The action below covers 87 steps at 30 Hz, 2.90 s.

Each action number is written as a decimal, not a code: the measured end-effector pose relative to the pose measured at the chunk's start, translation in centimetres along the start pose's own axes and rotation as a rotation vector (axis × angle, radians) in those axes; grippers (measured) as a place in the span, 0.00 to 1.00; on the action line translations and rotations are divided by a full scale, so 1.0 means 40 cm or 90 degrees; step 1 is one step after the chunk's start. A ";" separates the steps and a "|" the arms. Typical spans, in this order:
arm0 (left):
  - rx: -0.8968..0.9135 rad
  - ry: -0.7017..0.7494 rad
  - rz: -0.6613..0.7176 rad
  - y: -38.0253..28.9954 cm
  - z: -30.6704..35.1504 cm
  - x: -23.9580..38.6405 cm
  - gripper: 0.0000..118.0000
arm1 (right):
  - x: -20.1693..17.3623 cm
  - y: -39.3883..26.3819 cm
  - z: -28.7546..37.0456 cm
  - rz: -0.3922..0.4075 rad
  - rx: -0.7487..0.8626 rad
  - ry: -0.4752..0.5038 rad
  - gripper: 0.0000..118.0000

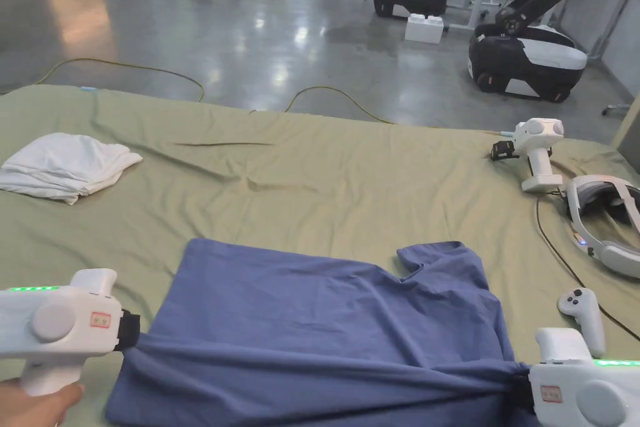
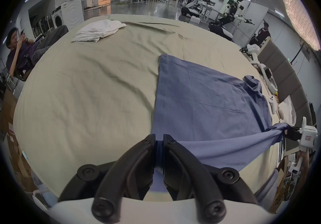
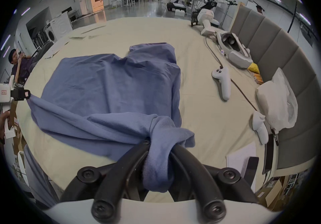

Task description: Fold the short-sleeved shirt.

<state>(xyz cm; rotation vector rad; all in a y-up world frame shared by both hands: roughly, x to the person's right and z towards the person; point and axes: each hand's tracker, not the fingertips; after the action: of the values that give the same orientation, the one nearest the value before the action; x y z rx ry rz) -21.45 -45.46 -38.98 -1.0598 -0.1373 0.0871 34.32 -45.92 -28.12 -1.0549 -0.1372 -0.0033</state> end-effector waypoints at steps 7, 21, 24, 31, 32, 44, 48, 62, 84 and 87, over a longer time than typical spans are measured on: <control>-0.006 0.008 -0.011 0.067 -0.086 0.015 0.09 | 0.004 0.024 -0.123 -0.023 -0.041 0.000 0.09; 0.148 -0.030 -0.060 0.006 0.053 0.113 0.36 | -0.081 -0.013 0.113 -0.033 0.267 -0.024 0.46; 0.252 -0.050 -0.079 -0.025 0.126 0.161 0.36 | -0.139 -0.024 0.178 -0.031 0.389 -0.032 0.46; 0.494 -0.005 -0.089 -0.107 0.273 0.257 0.35 | -0.261 -0.036 0.261 -0.072 0.555 -0.051 0.22; 0.513 -0.013 -0.077 -0.111 0.276 0.252 0.33 | -0.271 -0.039 0.270 -0.081 0.571 -0.044 0.15; 0.533 0.038 -0.062 -0.172 0.322 0.222 0.02 | -0.308 -0.057 0.323 -0.069 0.638 -0.047 0.00; 0.380 0.062 -0.047 -0.170 0.257 0.150 0.02 | -0.294 -0.060 0.308 -0.063 0.614 -0.043 0.00; -0.060 0.022 0.059 -0.183 -0.038 0.003 0.53 | -0.266 -0.089 0.219 -0.048 0.477 -0.039 0.00; -0.056 0.055 -0.057 -0.205 -0.039 0.040 0.07 | 0.026 -0.191 0.038 -0.091 0.110 -0.056 0.53; -0.051 0.049 -0.050 -0.207 -0.025 0.038 0.07 | 0.033 -0.194 -0.006 -0.104 0.064 -0.019 0.53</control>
<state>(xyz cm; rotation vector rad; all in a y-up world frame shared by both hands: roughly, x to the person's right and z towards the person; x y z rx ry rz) -19.75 -50.16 -32.12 -1.1346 -0.1136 -0.0296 35.12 -49.90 -21.37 -0.9412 -0.2482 -0.1274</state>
